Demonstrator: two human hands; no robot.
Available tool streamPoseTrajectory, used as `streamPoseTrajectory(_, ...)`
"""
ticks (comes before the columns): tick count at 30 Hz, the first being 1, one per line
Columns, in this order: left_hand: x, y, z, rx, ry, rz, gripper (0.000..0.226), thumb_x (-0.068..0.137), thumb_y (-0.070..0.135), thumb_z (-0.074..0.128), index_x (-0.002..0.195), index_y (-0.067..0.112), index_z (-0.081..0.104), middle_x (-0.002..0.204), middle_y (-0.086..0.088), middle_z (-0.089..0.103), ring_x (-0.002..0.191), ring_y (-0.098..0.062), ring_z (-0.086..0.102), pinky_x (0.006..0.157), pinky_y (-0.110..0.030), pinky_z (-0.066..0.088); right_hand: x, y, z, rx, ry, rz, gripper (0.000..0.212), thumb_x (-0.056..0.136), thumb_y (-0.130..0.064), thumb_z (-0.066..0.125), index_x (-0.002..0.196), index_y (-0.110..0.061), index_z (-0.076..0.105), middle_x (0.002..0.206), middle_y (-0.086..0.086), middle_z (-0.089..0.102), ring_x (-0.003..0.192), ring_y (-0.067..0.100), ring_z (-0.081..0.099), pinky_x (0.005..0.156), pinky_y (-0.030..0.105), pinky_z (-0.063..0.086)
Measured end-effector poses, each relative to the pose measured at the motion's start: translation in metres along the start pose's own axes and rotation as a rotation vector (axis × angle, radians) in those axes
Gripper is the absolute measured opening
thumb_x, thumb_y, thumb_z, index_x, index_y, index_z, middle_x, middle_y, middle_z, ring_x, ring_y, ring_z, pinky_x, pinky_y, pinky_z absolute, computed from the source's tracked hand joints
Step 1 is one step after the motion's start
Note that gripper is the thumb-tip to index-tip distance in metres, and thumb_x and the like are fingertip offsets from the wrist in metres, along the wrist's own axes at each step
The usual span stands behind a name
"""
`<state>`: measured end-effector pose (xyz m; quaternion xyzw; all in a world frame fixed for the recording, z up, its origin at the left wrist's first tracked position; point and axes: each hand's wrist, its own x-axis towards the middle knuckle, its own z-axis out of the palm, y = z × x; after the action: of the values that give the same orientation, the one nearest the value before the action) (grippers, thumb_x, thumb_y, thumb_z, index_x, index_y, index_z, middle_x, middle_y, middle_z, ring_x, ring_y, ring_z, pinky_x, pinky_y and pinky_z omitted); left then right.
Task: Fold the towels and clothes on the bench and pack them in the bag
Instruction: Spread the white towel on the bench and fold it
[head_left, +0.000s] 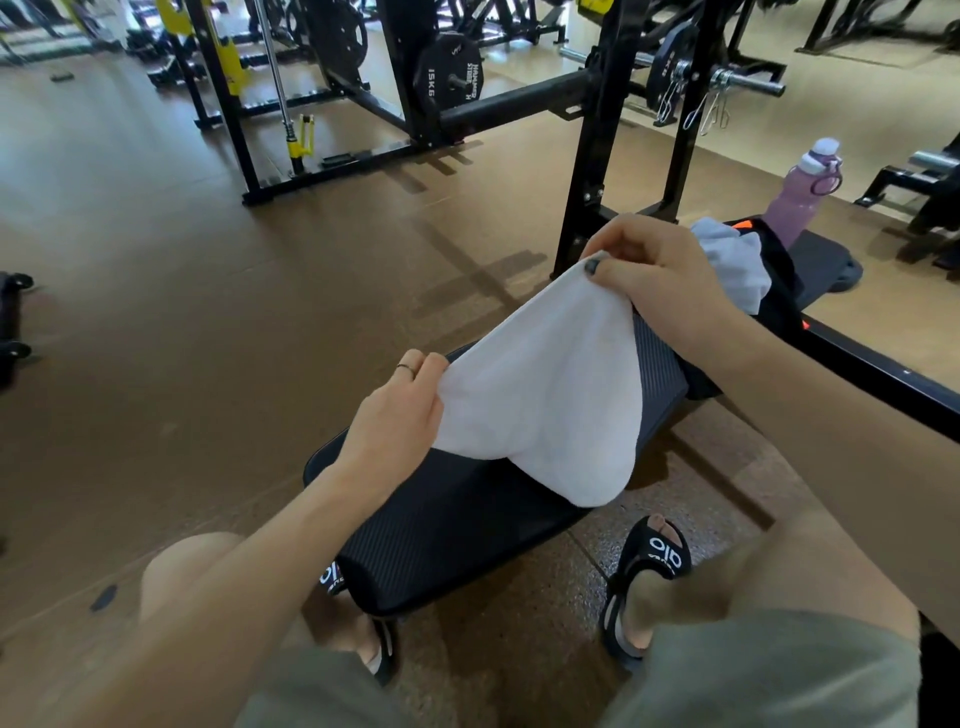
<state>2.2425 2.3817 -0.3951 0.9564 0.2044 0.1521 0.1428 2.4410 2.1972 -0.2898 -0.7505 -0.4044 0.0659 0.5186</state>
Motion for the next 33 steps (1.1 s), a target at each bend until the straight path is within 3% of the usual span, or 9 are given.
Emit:
streamPoseTrajectory(3,-0.006,-0.007,0.001,0.04,-0.038,0.011,0.027,0.102,0.008,0.042,0.129,0.009,0.047,0.1,-0.011,0.054,0.087,-0.039,0.061,0.069,-0.043,0.045,-0.001,-0.001,0.0,0.026,0.0,0.012,0.01,0.089,-0.017,0.06,0.085,-0.023,0.068,0.087,0.006,0.069,0.08,0.009,0.061,0.07,0.024,0.047)
streamPoseTrajectory(7,-0.016,-0.029,-0.005,0.042,-0.058,0.076,0.033,0.103,0.002,0.042,0.134,0.013,0.047,0.119,-0.003,0.054,0.081,-0.034,0.063,0.069,-0.045,0.054,0.004,0.004,-0.01,0.059,0.051,0.053,0.009,0.084,-0.02,0.06,0.083,-0.021,0.069,0.082,0.004,0.067,0.08,0.012,0.06,0.072,0.03,0.046)
streamPoseTrajectory(12,-0.014,-0.044,-0.027,-0.002,0.061,0.208,0.021,0.106,0.011,0.044,0.124,0.015,0.055,0.114,0.004,0.052,0.086,-0.028,0.061,0.071,-0.045,0.054,0.012,0.019,-0.025,0.026,0.126,0.118,0.021,0.088,-0.013,0.062,0.077,-0.029,0.068,0.07,-0.01,0.062,0.07,0.005,0.056,0.068,0.028,0.045)
streamPoseTrajectory(18,-0.003,-0.055,-0.051,-0.12,0.09,0.219,0.016,0.103,0.014,0.053,0.114,0.019,0.065,0.102,0.013,0.061,0.088,-0.009,0.059,0.079,-0.03,0.05,0.012,0.037,-0.031,-0.042,0.129,0.154,0.019,0.091,-0.015,0.064,0.081,-0.032,0.068,0.078,-0.009,0.067,0.086,0.016,0.064,0.088,0.046,0.056)
streamPoseTrajectory(20,-0.002,-0.054,-0.058,-0.179,0.081,0.186,0.014,0.1,0.012,0.058,0.108,0.022,0.064,0.097,0.012,0.063,0.089,-0.01,0.061,0.079,-0.028,0.051,0.014,0.038,-0.034,-0.085,0.105,0.158,0.016,0.092,-0.016,0.064,0.084,-0.031,0.068,0.082,-0.006,0.067,0.088,0.016,0.063,0.088,0.044,0.056)
streamPoseTrajectory(25,0.004,-0.049,-0.071,-0.184,0.005,0.259,0.011,0.098,0.008,0.06,0.101,0.019,0.064,0.095,0.009,0.06,0.082,-0.018,0.06,0.073,-0.033,0.049,0.019,0.038,-0.039,-0.167,0.061,0.184,0.011,0.094,-0.011,0.062,0.094,-0.02,0.068,0.084,-0.002,0.065,0.077,0.009,0.06,0.074,0.023,0.048)
streamPoseTrajectory(29,0.007,-0.05,-0.075,-0.095,-0.134,0.314,0.011,0.1,0.018,0.059,0.102,0.028,0.06,0.091,0.012,0.06,0.084,-0.012,0.059,0.075,-0.029,0.051,0.022,0.038,-0.043,-0.166,0.015,0.201,0.012,0.094,-0.007,0.06,0.092,-0.016,0.067,0.071,0.017,0.064,0.055,0.017,0.055,0.062,0.035,0.048)
streamPoseTrajectory(33,0.01,-0.052,-0.072,-0.084,-0.198,0.236,0.01,0.099,0.024,0.06,0.1,0.034,0.061,0.083,0.013,0.065,0.085,-0.006,0.059,0.075,-0.025,0.049,0.021,0.038,-0.044,-0.096,-0.048,0.21,0.01,0.096,-0.004,0.06,0.094,-0.011,0.065,0.082,0.023,0.068,0.068,0.032,0.067,0.07,0.044,0.058)
